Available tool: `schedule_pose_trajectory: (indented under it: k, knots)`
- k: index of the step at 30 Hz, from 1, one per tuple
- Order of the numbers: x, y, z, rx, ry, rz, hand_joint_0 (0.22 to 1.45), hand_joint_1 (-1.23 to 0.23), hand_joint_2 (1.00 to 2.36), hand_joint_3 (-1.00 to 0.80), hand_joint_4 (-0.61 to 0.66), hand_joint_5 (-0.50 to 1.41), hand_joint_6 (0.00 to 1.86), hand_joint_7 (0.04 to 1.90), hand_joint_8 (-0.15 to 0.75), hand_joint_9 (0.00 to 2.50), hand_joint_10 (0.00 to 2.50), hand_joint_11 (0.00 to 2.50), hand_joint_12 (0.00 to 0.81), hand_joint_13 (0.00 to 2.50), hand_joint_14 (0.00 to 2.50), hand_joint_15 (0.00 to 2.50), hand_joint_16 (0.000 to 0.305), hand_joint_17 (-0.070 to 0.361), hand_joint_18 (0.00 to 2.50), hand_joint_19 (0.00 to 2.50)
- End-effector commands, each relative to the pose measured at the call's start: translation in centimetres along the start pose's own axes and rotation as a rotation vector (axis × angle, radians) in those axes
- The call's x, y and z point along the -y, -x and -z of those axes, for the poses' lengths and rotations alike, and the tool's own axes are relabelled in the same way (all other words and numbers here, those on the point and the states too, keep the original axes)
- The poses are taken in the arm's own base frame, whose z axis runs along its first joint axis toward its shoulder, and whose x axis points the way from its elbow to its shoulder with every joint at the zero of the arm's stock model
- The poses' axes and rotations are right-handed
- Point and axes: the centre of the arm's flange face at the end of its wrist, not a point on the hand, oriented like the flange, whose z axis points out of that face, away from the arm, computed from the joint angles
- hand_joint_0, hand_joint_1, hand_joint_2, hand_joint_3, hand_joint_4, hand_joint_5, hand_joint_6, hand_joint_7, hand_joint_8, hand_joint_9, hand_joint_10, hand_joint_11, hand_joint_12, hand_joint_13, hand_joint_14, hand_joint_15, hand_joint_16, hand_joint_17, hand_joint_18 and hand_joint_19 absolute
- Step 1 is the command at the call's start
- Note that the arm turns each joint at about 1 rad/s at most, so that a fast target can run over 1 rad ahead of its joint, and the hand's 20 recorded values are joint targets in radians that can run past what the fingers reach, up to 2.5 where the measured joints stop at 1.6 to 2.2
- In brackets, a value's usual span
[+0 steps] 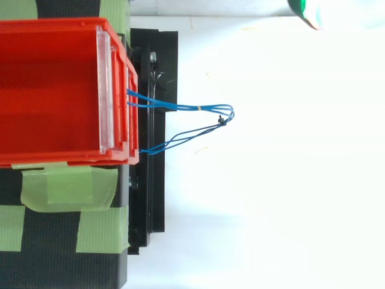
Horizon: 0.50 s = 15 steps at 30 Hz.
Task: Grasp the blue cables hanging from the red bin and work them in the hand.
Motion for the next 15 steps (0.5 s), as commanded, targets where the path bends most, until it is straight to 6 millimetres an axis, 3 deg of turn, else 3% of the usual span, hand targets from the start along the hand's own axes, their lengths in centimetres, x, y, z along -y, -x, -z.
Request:
schedule_pose_trajectory:
  k: [1,15]
  knots:
    - [0.00,-0.02,-0.01,0.000,0.000,0.000,0.71,-0.56,1.00,-0.89,0.13,-0.23,0.00,0.62,0.245,0.31,0.00,0.13,0.343,0.19,0.01,0.27,0.050,0.112,0.03,0.36]
    - [0.37,0.17,0.32,0.000,-0.028,0.001,0.72,-0.56,1.00,-0.89,0.13,-0.21,0.00,0.63,0.248,0.32,0.00,0.14,0.346,0.22,0.01,0.29,0.050,0.113,0.07,0.38]
